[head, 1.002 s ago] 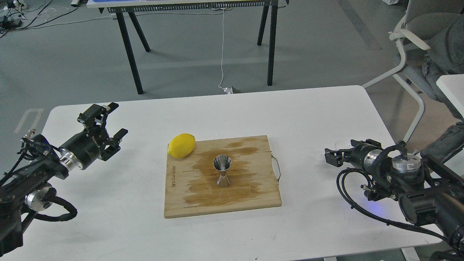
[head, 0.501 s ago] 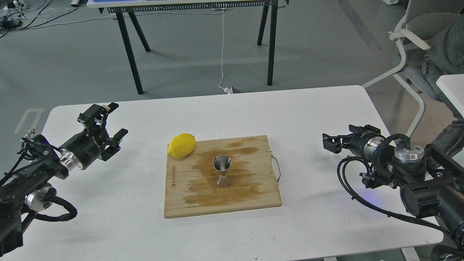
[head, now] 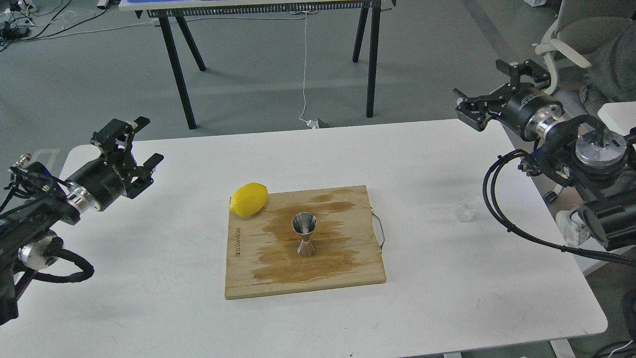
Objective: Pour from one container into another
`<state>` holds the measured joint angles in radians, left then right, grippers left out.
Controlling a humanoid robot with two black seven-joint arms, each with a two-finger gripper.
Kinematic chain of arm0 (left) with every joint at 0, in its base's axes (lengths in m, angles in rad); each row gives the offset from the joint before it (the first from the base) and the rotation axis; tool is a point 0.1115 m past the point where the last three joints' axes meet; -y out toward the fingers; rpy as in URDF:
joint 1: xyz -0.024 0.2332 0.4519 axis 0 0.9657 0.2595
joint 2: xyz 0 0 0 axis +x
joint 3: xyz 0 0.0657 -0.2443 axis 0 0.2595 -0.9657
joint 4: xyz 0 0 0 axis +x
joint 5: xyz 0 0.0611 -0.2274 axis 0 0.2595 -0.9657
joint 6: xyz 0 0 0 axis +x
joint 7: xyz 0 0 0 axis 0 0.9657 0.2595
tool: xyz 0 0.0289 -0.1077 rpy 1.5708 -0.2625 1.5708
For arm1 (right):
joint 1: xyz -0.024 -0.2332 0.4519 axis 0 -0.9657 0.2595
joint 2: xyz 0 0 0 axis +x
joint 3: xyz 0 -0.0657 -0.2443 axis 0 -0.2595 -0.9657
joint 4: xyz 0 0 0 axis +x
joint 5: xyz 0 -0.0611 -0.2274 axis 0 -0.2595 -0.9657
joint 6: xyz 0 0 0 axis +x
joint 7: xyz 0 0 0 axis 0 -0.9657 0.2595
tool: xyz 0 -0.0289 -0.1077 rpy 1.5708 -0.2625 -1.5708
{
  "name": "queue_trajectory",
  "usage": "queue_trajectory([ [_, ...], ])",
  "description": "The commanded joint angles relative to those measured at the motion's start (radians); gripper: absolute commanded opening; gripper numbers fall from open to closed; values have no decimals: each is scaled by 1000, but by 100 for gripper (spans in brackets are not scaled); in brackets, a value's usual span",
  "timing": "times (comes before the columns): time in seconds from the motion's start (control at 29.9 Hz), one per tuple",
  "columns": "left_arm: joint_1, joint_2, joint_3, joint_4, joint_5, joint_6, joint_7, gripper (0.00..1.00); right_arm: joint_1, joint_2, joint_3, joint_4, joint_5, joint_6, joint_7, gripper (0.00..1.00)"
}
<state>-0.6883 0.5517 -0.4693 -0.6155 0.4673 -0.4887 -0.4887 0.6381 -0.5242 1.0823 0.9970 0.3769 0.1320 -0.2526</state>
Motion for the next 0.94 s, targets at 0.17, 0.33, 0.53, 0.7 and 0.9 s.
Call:
queue_trajectory([
  [0.17,-166,116,-12,-7,-61,0,0,99,80,-102,-84,-38,-59,343,10,99],
  [0.33,-253,116,-6,-12,-76,0,0,99,81,-100,-94,-106,-111,357,12,99],
  [0.53,-260,97,3,-23,-76,0,0,99,89,-105,-93,-124,-116,357,12,99],
  [0.7,-254,93,0,-23,-76,0,0,99,98,-118,-90,-127,-116,357,15,99],
  [0.9,-260,99,-12,-23,-78,0,0,99,144,-137,-88,-164,-115,357,19,99],
])
